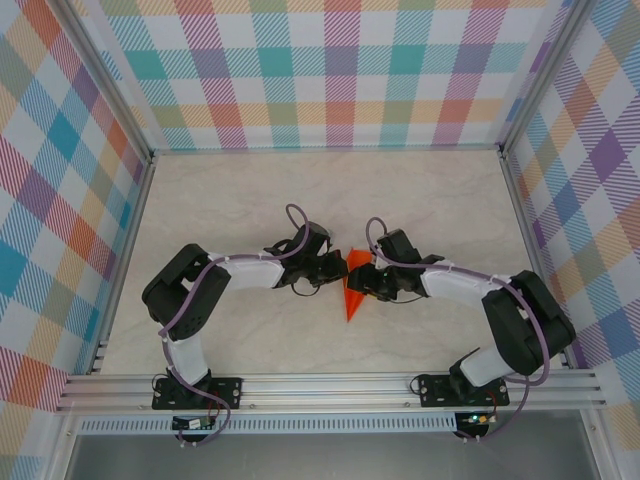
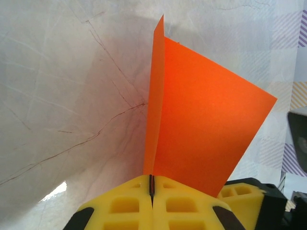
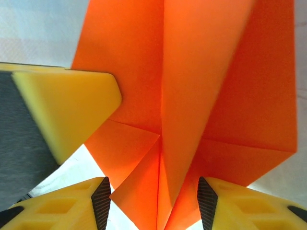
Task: Fold a paper plane with a square sheet of paper (pick it up from the middle)
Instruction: Turn over a paper plane at the center of the table, then move the paper plane to the center of the table.
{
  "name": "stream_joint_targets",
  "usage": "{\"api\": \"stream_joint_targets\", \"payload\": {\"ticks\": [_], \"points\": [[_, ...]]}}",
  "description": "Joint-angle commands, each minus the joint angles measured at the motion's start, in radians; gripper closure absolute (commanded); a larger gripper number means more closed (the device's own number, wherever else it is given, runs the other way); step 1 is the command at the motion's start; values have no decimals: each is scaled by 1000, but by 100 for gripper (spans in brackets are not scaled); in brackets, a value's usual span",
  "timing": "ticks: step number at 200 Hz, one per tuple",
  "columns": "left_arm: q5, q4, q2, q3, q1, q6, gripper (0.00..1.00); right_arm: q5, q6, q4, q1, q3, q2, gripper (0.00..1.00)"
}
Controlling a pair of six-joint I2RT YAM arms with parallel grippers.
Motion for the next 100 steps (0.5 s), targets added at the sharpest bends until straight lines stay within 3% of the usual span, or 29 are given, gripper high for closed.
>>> {"api": "stream_joint_targets", "payload": {"ticks": [1, 42, 100], "points": [[15, 27, 18, -4, 14, -8, 100, -3, -22, -2, 13, 17, 19, 46], [15, 24, 15, -5, 14, -8, 100, 11, -18, -2, 23, 28, 32, 43], [3, 10, 14, -5, 14, -6, 100, 64, -7, -29, 24, 26, 10, 61]]}}
